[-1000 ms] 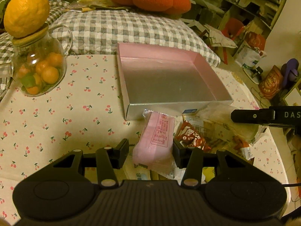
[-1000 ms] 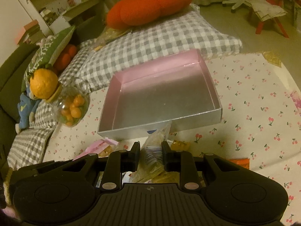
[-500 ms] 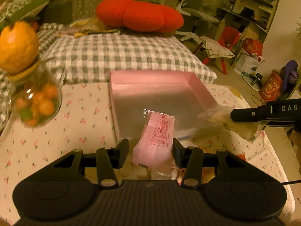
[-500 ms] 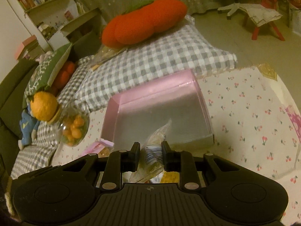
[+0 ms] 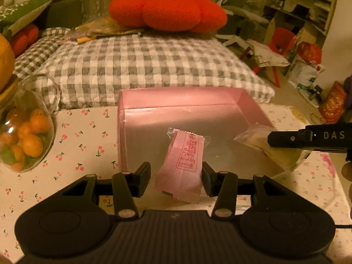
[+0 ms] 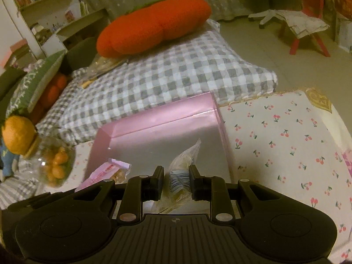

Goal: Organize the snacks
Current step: 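Carry both packets into the pink-lined box and open both tools, then withdraw both tools from the box back toward the snack pile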

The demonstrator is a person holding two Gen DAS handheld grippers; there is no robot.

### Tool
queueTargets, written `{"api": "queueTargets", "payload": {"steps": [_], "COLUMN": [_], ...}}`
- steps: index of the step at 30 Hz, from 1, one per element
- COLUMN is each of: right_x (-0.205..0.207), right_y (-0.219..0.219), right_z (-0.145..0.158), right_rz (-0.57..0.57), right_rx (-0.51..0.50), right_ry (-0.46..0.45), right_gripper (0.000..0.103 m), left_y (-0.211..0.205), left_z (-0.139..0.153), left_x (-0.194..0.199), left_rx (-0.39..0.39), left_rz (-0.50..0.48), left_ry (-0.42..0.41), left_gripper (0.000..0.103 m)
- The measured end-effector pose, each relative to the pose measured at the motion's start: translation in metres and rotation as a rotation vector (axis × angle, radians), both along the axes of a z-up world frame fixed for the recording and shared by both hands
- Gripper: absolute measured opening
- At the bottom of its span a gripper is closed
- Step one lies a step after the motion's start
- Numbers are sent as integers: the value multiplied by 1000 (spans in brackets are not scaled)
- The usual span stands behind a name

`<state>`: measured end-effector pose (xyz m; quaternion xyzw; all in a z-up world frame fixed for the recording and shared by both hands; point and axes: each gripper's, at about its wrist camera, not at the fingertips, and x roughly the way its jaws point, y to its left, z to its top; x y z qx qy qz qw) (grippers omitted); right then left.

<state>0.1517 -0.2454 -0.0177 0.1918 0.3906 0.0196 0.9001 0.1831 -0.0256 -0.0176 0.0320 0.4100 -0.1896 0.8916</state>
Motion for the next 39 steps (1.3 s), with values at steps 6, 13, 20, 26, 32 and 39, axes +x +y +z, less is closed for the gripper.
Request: {"api": "queueTargets", "payload": {"steps": [6, 13, 20, 26, 32, 39], "right_x": [15, 25, 31, 30, 25, 13], "right_y": [1, 3, 5, 11, 16, 15], "right_z": [-16, -23, -24, -24, -18, -3], "right_rz": [-6, -20, -14, 9, 35, 22], "right_rx": [-33, -83, -133, -169, -185, -177], "right_ry": [-4, -31, -47, -44, -52, -72], "right_gripper": [24, 24, 24, 27, 47, 70], "left_y": [-9, -9, -9, -12, -12, -7], "left_z": [-12, -22, -26, -25, -23, -12], "left_x": [8, 15, 19, 18, 15, 6], "left_rx": [51, 75, 91, 98, 73, 47], "left_rz": [1, 23, 31, 24, 19, 23], "left_ry": [-23, -19, -22, -37, -49, -47], "left_gripper": [45, 45, 47, 50, 70, 84]}}
